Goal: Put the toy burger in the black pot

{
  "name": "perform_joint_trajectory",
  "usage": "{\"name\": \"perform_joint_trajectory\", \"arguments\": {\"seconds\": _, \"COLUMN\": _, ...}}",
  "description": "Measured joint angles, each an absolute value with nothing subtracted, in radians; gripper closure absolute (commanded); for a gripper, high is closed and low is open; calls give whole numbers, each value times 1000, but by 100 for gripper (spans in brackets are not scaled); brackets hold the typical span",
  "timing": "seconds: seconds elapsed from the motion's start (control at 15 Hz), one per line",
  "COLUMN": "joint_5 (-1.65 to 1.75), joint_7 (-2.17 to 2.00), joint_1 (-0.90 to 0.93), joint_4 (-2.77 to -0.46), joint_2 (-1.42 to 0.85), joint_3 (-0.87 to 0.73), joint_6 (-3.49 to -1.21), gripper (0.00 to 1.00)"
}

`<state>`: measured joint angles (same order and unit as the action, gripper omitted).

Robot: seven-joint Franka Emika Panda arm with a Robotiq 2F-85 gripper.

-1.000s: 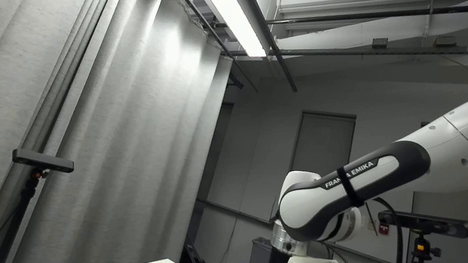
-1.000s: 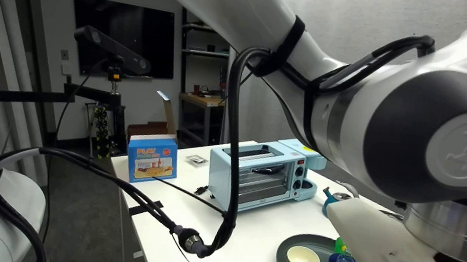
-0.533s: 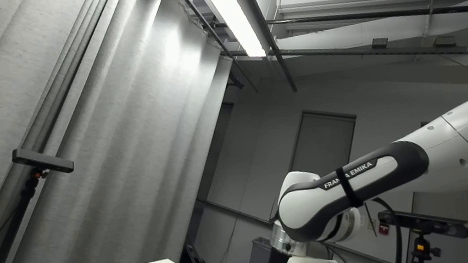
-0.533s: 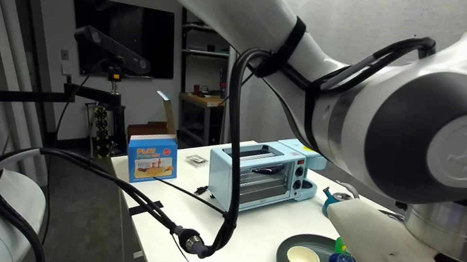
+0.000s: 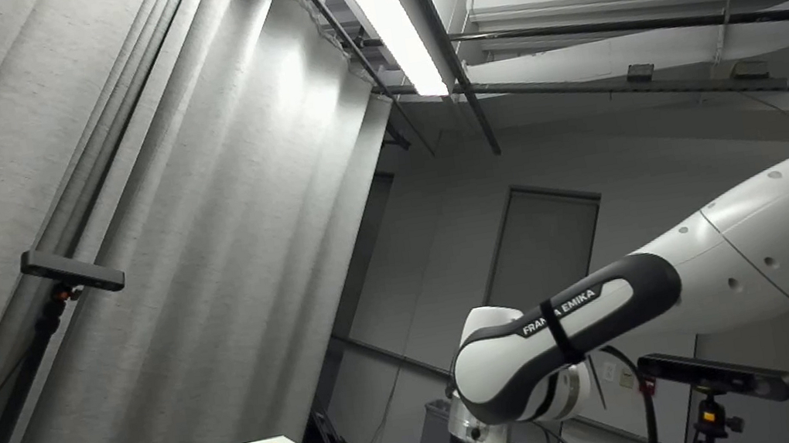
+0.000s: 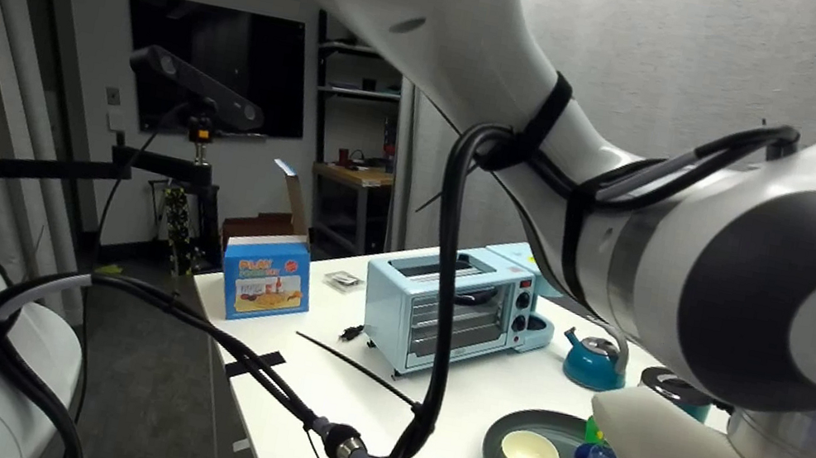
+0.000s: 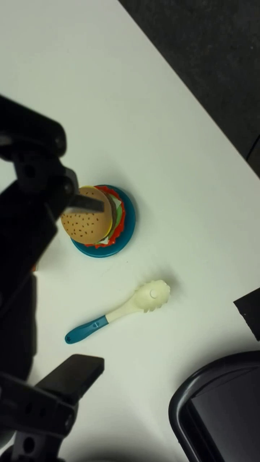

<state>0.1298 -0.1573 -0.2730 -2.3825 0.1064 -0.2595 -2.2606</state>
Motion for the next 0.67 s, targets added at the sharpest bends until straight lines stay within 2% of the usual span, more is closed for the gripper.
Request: {"name": "perform_joint_trajectory", "arguments": {"seconds": 0.67, "joint_5": 106, "joint_7": -202, "joint_1": -293, "joint_4": -2198, "joint_2": -160, "joint_3": -315, "joint_6": -2261, "gripper": 0}}
